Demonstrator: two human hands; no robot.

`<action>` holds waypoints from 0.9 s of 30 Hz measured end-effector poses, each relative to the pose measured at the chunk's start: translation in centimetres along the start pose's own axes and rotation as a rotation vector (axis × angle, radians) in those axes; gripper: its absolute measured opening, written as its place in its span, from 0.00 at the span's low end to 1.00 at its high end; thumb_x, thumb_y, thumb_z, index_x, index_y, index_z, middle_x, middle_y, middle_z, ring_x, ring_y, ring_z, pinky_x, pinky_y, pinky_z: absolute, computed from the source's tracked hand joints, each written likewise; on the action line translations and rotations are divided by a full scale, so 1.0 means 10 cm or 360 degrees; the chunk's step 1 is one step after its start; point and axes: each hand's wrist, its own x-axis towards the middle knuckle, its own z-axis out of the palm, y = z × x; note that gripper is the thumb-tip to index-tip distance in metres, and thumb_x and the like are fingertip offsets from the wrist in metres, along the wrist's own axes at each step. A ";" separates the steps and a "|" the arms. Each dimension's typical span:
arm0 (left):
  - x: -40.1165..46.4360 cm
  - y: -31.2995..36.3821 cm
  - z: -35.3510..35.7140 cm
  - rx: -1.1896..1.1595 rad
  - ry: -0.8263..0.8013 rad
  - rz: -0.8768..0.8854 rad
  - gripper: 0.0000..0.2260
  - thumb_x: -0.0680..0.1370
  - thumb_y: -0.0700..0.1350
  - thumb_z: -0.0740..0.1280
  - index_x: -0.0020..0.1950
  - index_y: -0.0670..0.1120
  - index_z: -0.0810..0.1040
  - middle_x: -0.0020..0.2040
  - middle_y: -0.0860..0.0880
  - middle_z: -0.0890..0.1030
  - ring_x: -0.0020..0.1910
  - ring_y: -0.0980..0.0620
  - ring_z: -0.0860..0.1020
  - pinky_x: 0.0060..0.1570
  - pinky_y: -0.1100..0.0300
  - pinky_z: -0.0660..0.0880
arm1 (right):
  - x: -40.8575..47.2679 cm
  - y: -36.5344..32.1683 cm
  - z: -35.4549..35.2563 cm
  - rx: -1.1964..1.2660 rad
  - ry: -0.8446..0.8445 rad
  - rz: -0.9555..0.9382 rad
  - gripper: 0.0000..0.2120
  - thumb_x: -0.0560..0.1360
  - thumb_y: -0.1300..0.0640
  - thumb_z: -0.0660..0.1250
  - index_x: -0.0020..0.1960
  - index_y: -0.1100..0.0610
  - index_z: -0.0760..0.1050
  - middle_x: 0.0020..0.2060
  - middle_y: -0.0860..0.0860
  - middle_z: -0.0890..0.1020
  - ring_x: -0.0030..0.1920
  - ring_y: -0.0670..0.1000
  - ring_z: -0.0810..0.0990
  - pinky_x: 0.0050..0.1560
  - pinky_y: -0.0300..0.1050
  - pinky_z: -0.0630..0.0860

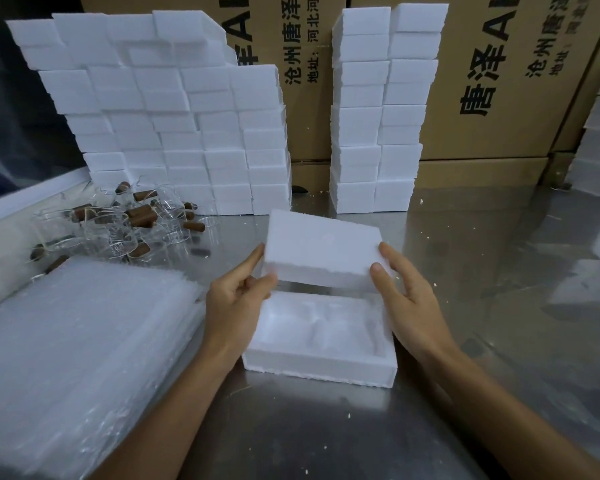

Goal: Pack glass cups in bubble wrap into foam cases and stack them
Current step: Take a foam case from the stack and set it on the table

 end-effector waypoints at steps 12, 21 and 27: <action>-0.01 -0.04 0.01 0.0362 0.0056 -0.0180 0.10 0.70 0.55 0.70 0.29 0.56 0.81 0.37 0.57 0.82 0.42 0.53 0.79 0.42 0.58 0.71 | 0.06 0.14 0.06 -0.0028 -0.0002 0.0243 0.19 0.77 0.52 0.69 0.67 0.48 0.76 0.57 0.41 0.80 0.46 0.40 0.80 0.47 0.37 0.73; 0.07 -0.13 -0.05 0.0267 0.0229 -0.0295 0.05 0.73 0.47 0.73 0.48 0.53 0.80 0.28 0.60 0.79 0.35 0.54 0.80 0.38 0.56 0.76 | 0.14 0.09 0.23 -0.0017 0.0056 0.0289 0.11 0.70 0.50 0.76 0.50 0.45 0.80 0.53 0.46 0.80 0.52 0.51 0.81 0.49 0.43 0.76; 0.15 -0.13 -0.10 0.0301 0.0159 -0.0164 0.10 0.76 0.40 0.70 0.52 0.56 0.82 0.32 0.65 0.79 0.33 0.65 0.77 0.40 0.64 0.72 | 0.21 0.08 0.31 0.0023 0.0008 0.0271 0.13 0.70 0.49 0.77 0.54 0.47 0.81 0.50 0.42 0.78 0.53 0.50 0.80 0.46 0.40 0.75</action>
